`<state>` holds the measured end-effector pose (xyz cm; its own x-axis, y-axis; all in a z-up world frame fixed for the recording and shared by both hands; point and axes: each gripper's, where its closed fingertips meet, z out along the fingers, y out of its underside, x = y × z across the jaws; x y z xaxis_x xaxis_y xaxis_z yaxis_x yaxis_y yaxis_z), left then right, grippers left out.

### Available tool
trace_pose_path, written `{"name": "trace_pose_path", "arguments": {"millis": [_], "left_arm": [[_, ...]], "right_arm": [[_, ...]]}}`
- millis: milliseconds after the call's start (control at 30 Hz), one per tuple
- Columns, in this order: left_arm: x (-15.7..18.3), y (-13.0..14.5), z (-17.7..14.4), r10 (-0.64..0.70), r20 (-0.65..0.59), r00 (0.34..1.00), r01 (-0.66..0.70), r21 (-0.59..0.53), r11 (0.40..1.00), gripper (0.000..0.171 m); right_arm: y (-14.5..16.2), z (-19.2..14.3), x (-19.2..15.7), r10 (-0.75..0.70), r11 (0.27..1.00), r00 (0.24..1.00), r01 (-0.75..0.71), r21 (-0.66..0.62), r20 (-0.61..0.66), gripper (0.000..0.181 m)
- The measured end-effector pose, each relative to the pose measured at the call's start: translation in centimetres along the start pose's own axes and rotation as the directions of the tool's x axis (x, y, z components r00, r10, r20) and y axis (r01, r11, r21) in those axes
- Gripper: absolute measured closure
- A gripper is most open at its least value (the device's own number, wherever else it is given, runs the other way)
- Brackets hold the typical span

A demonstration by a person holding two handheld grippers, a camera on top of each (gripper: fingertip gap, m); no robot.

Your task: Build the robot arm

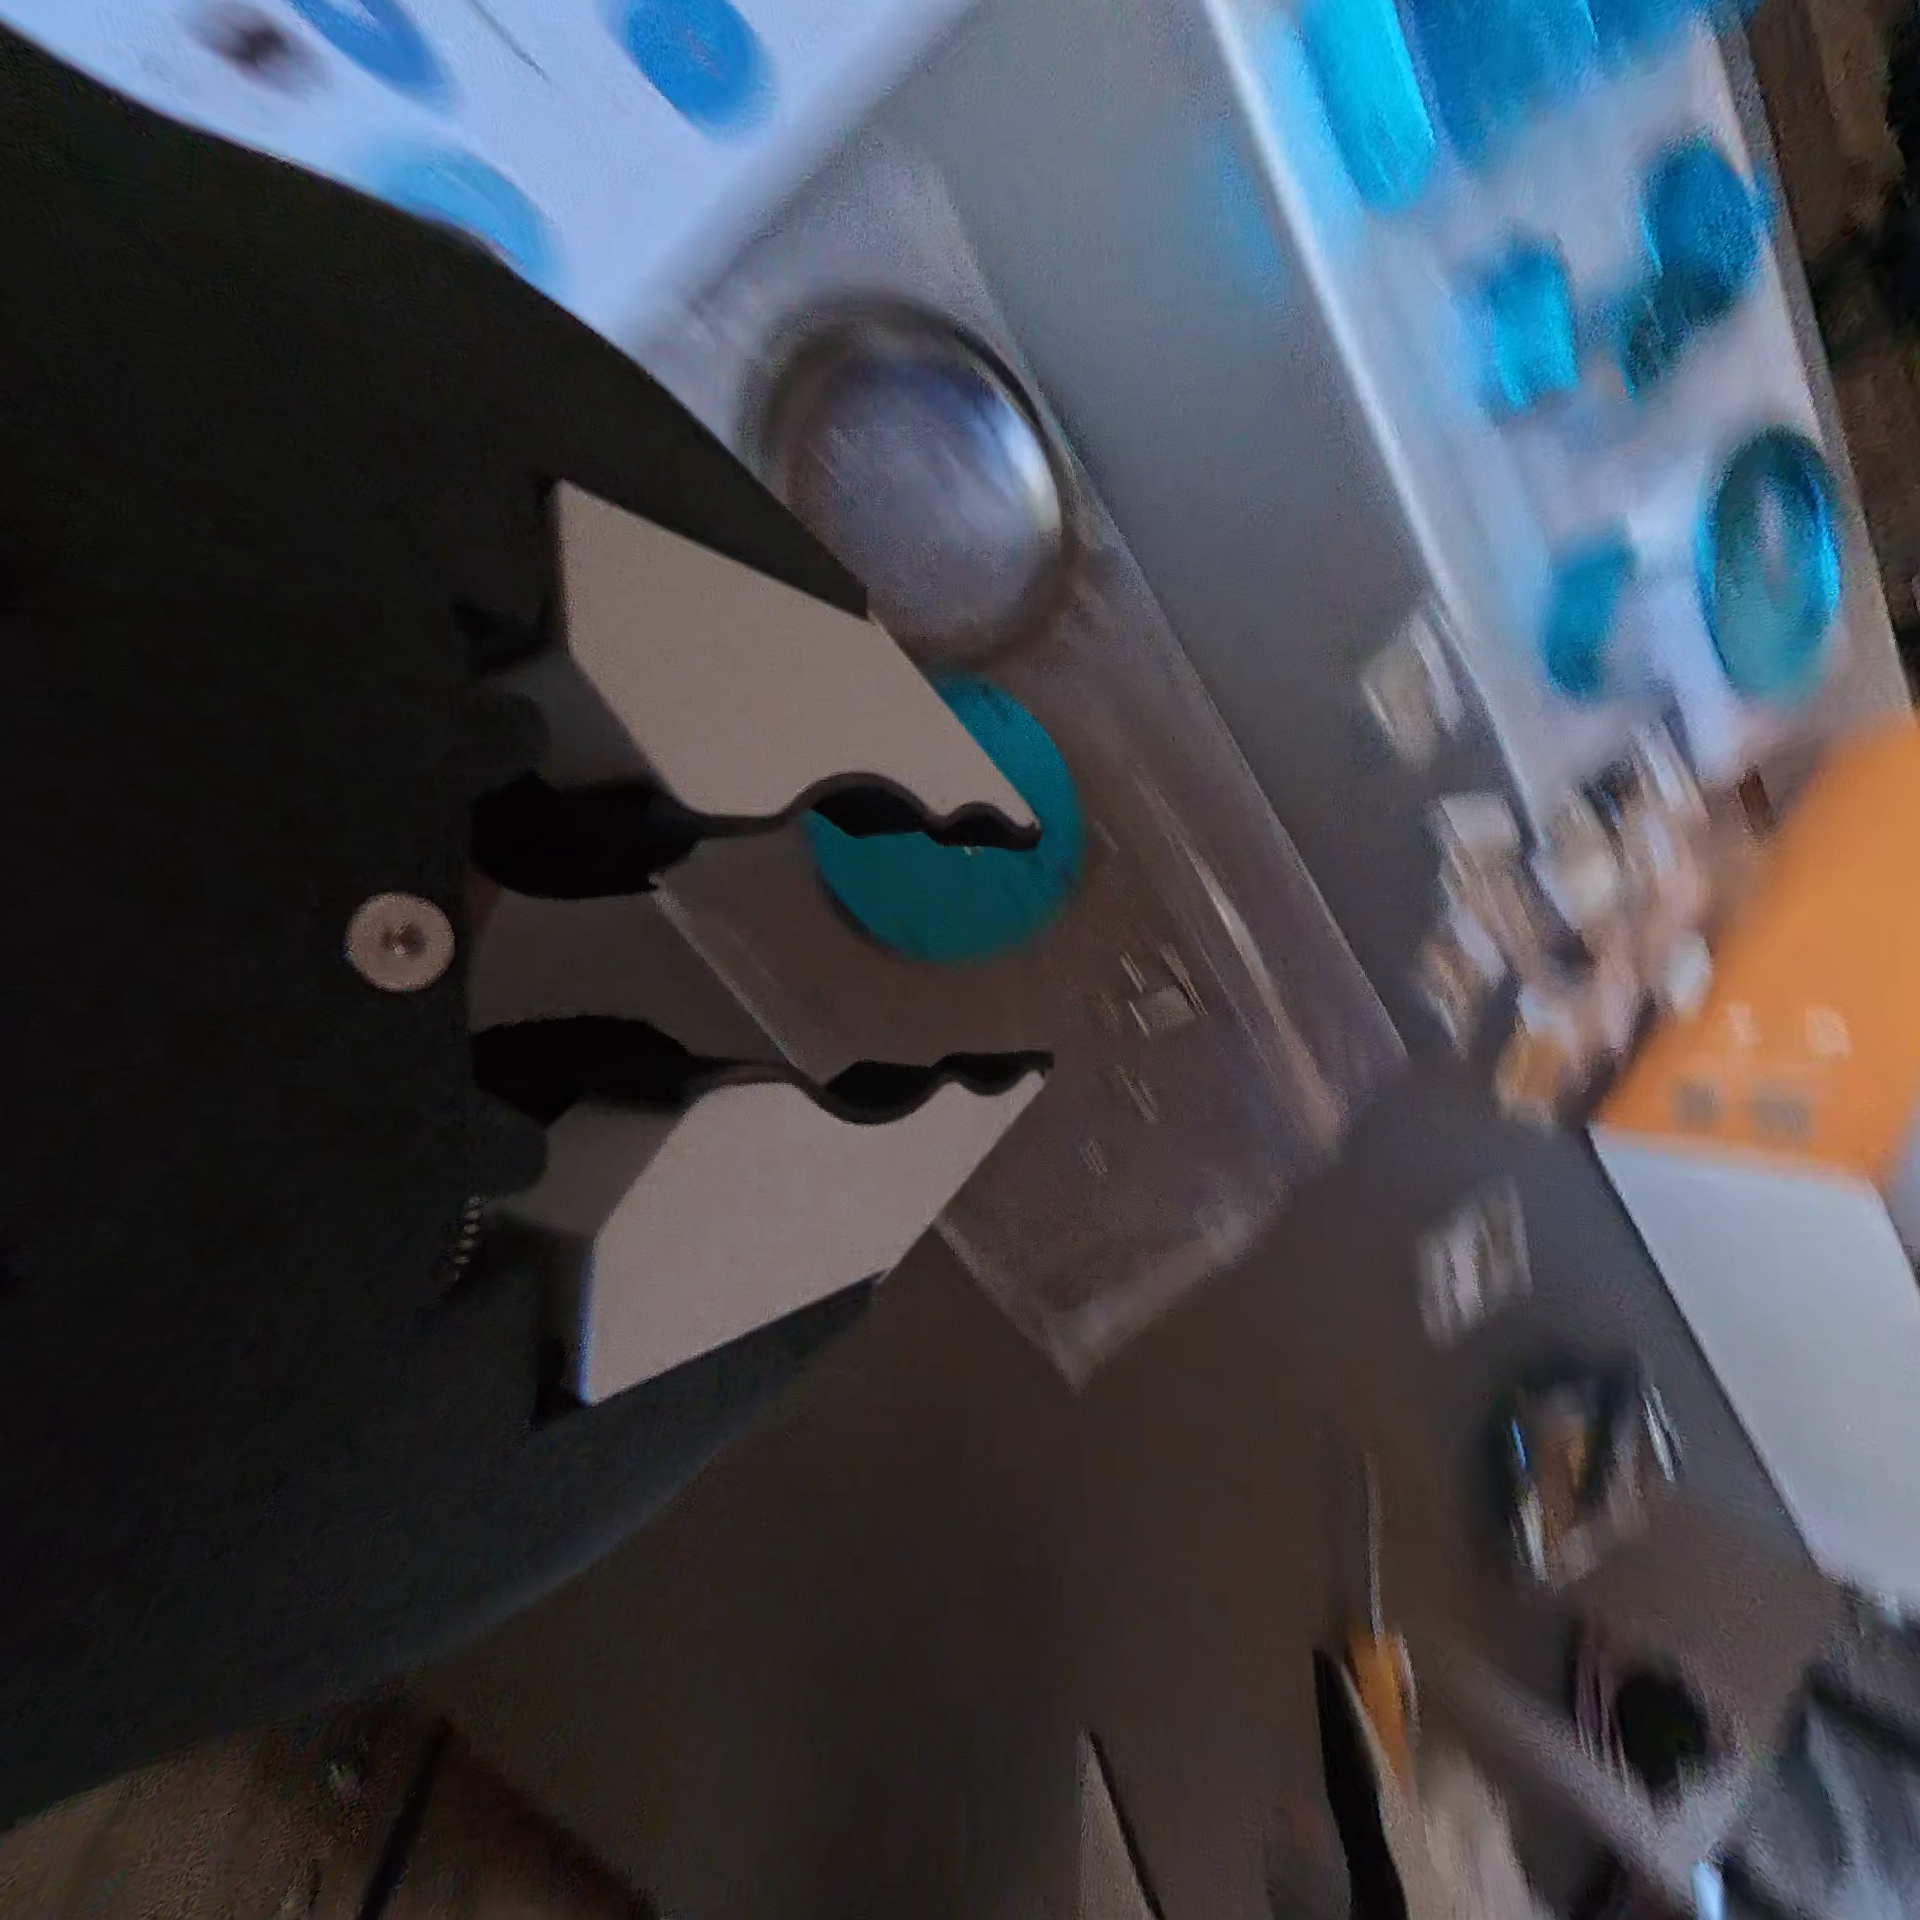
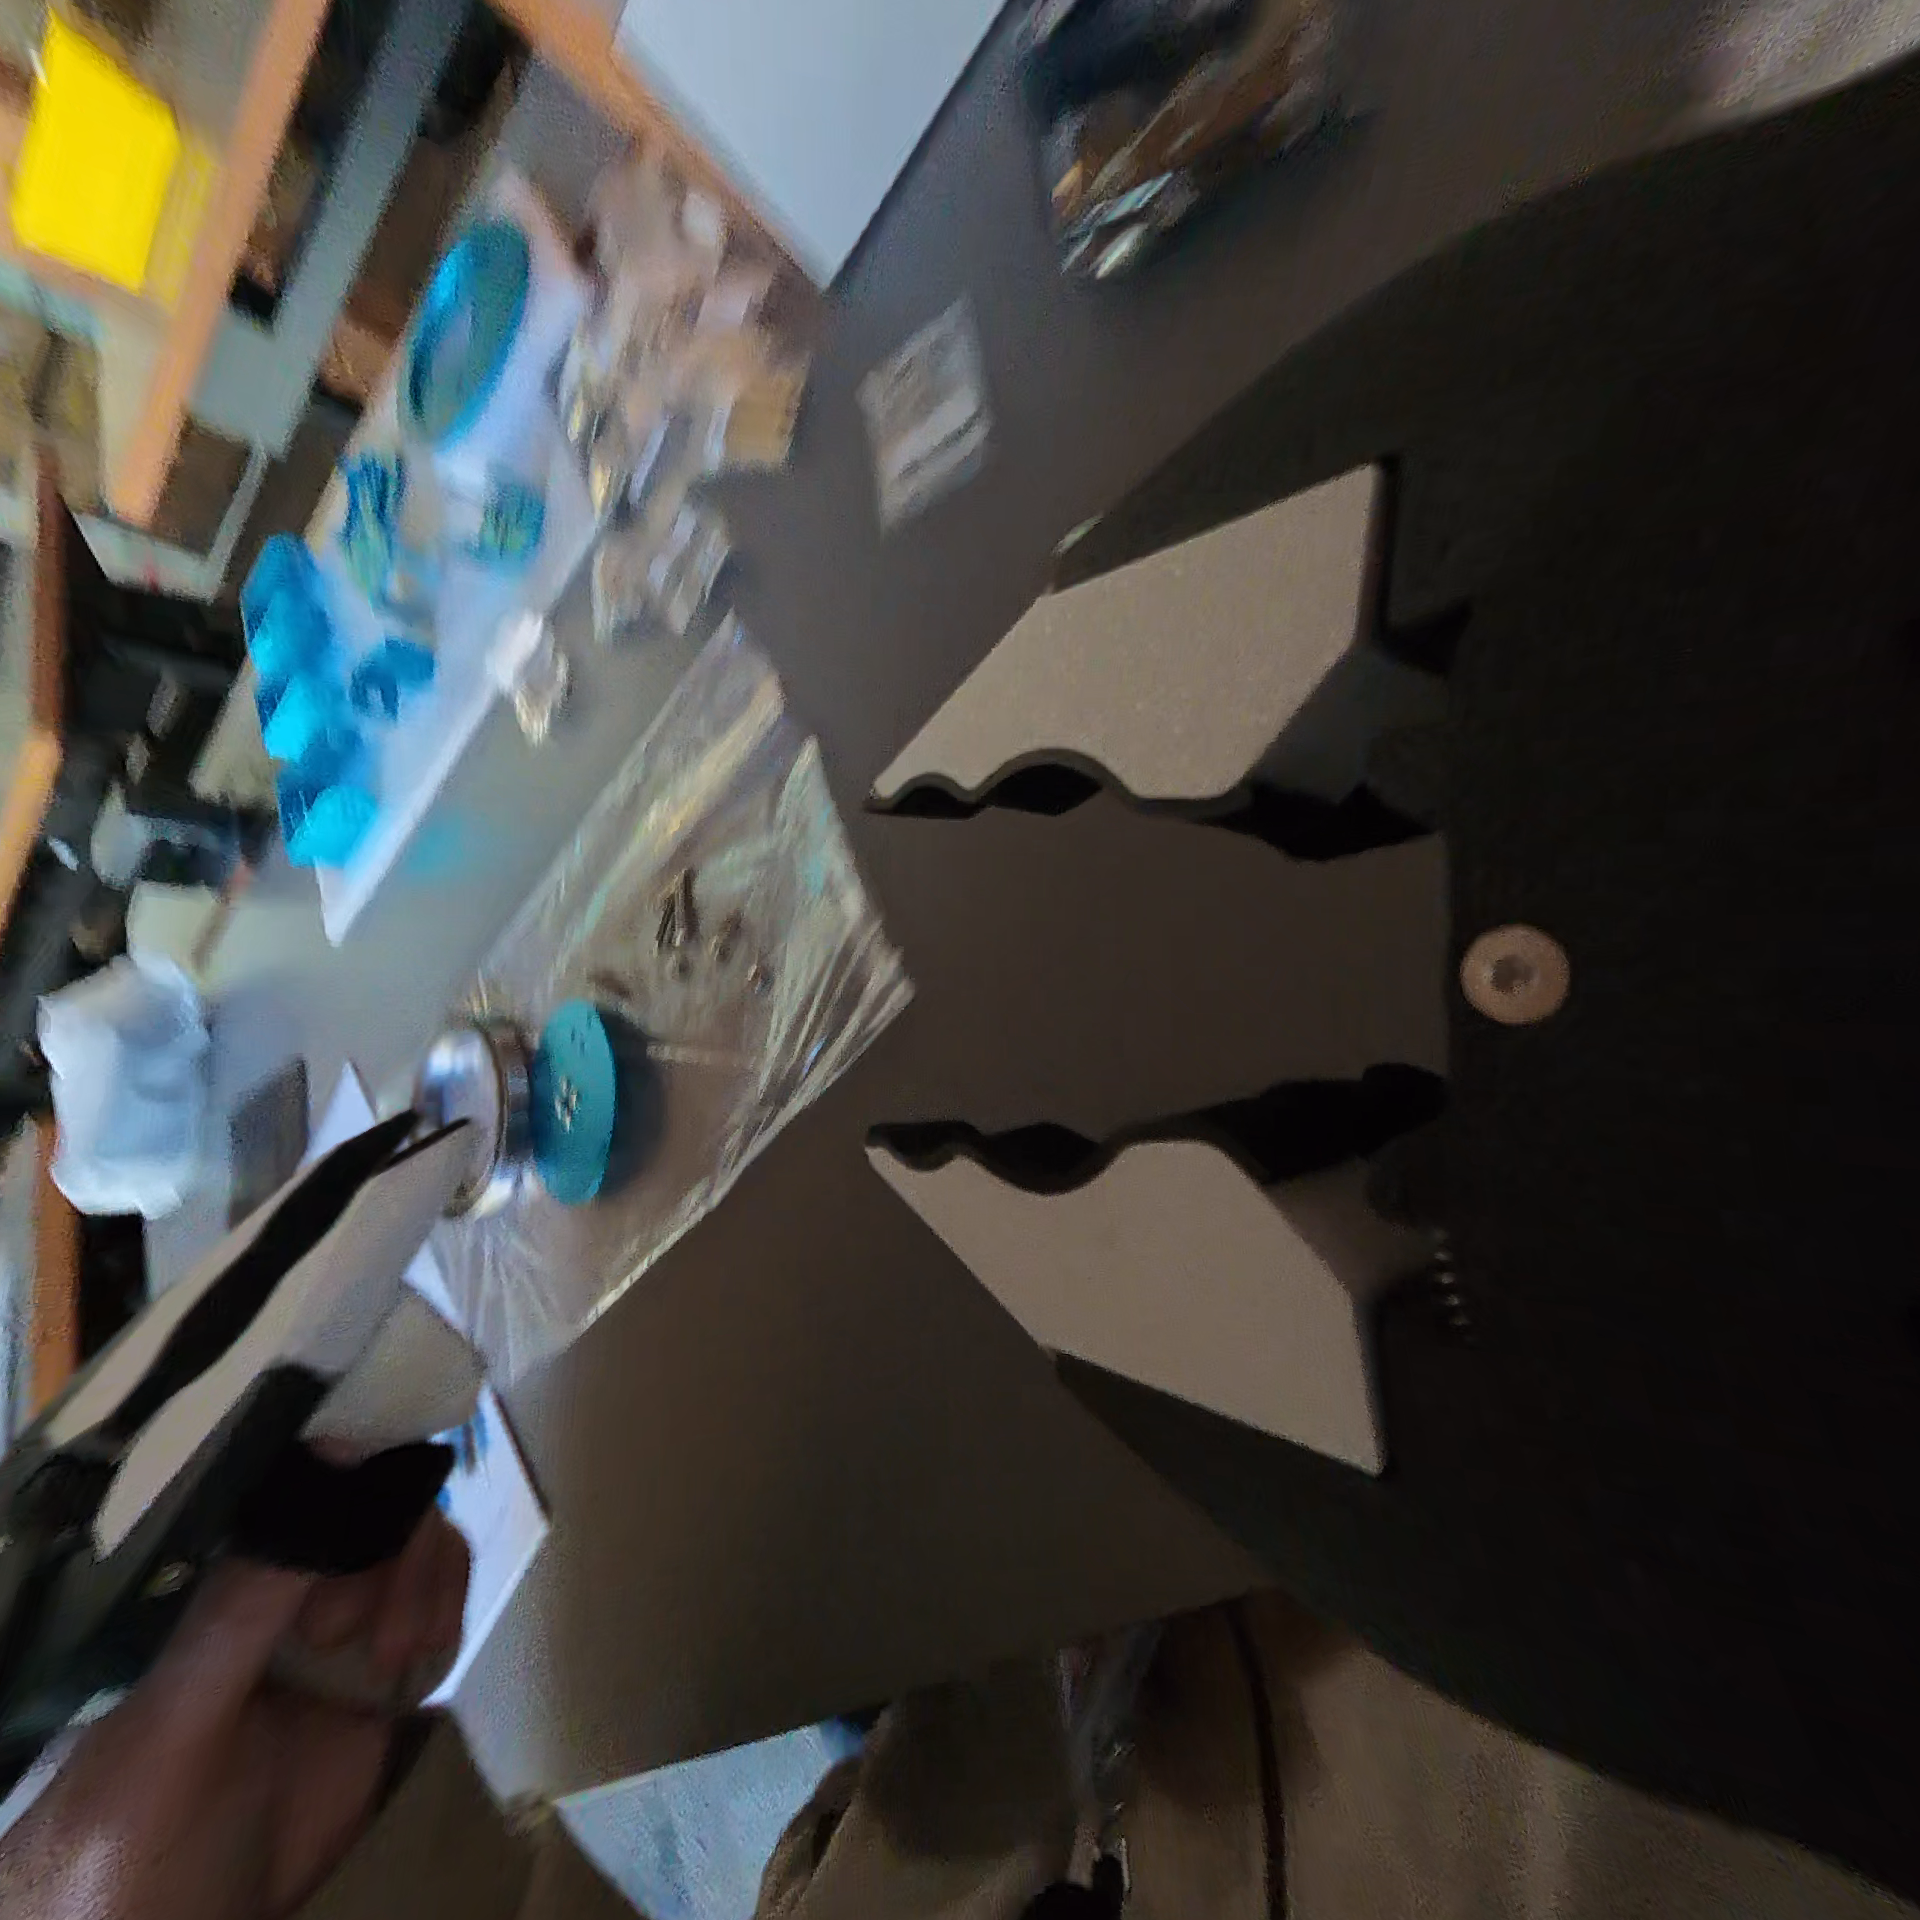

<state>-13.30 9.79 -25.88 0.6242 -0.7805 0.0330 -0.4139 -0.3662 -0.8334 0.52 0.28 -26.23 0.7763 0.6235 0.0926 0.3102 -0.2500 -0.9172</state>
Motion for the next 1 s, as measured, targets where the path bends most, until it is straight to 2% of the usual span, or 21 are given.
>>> {"name": "trace_pose_path", "arguments": {"millis": [67,167,267,400,500,567,700,833,1000], "left_arm": [[-4.7,2.6,-3.3,-0.053,0.126,0.991,0.053,0.007,0.999,0.128],[-7.4,5.0,-6.2,-0.125,0.153,0.980,0.120,0.043,0.992,0.128],[-8.4,6.3,-6.8,-0.152,0.144,0.978,0.147,0.047,0.988,0.127],[-9.6,7.0,-5.4,-0.138,0.108,0.985,0.139,-0.007,0.990,0.125],[-9.0,7.7,-4.1,-0.108,0.027,0.994,0.109,-0.063,0.992,0.125],[-8.6,8.3,-3.4,-0.077,0.001,0.997,0.077,-0.099,0.992,0.125],[-8.1,9.1,-2.4,-0.053,-0.029,0.998,0.048,-0.148,0.988,0.126],[-8.3,9.6,-1.9,-0.061,-0.024,0.998,0.055,-0.179,0.982,0.126],[-8.4,9.6,-1.7,-0.064,-0.010,0.998,0.062,-0.179,0.982,0.127]], "right_arm": [[-1.4,4.2,-2.3,-0.039,0.999,0.994,0.041,-0.019,0.102,0.123],[-3.1,10.2,-5.5,-0.092,0.992,0.968,0.109,-0.060,0.234,0.115],[-3.7,15.0,-6.1,-0.139,0.972,0.947,0.186,-0.141,0.289,0.108],[-4.2,18.9,-5.4,-0.107,0.959,0.929,0.191,-0.210,0.355,0.100],[-3.8,20.8,-5.7,-0.077,0.936,0.897,0.216,-0.280,0.435,0.091],[-2.5,21.6,-5.4,-0.122,0.892,0.887,0.295,-0.343,0.446,0.087],[-1.6,22.4,-5.8,-0.127,0.869,0.869,0.330,-0.370,0.478,0.093],[-1.7,22.3,-5.6,-0.135,0.875,0.861,0.336,-0.350,0.490,0.097],[-1.3,21.1,-6.4,-0.171,0.868,0.816,0.390,-0.307,0.552,0.098]]}}
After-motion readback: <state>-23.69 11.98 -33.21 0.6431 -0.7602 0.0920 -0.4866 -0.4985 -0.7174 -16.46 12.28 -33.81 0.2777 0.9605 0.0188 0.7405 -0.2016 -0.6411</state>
